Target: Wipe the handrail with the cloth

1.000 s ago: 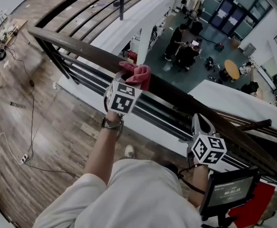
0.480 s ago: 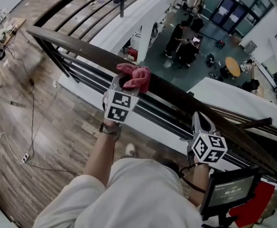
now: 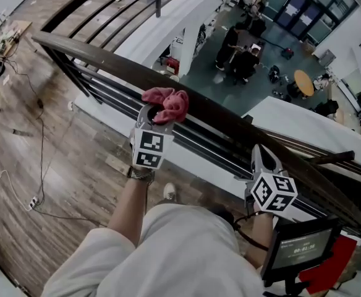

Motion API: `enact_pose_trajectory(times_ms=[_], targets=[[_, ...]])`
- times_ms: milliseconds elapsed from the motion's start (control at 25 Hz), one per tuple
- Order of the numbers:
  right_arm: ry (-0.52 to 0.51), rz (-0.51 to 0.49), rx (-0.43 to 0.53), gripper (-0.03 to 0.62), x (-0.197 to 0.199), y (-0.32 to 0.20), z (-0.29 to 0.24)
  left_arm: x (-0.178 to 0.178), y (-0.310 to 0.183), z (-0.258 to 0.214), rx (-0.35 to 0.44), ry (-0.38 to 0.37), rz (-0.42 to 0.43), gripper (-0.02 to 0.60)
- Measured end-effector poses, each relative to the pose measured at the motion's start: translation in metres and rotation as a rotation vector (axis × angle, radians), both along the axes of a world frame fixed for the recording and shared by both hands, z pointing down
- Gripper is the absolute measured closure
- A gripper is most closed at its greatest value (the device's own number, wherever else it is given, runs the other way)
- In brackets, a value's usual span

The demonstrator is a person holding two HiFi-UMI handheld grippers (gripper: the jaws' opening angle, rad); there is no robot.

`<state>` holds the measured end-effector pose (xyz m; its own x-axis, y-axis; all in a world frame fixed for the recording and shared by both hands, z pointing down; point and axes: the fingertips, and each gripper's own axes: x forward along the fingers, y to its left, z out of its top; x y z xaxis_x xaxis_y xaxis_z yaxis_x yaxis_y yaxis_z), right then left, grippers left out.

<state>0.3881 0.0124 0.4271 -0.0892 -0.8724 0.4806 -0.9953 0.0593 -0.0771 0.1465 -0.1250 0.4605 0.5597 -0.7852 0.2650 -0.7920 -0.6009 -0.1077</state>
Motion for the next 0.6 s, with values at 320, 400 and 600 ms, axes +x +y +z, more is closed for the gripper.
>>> enact_pose_trajectory(times_ms=[320,400,600], targets=[[0.004,0.001,-0.007,0.591,0.002,0.000,0.001,-0.008,-0.002,0.010,0.014,-0.048,-0.040,0.446],[0.003,0.004,-0.009,0.591,0.004,0.001,0.002,-0.008,-0.003,0.011,0.014,-0.061,-0.048,0.446],[-0.001,0.012,-0.008,0.591,0.005,0.007,0.007,-0.012,0.001,0.026,-0.047,-0.054,-0.068,0.446]])
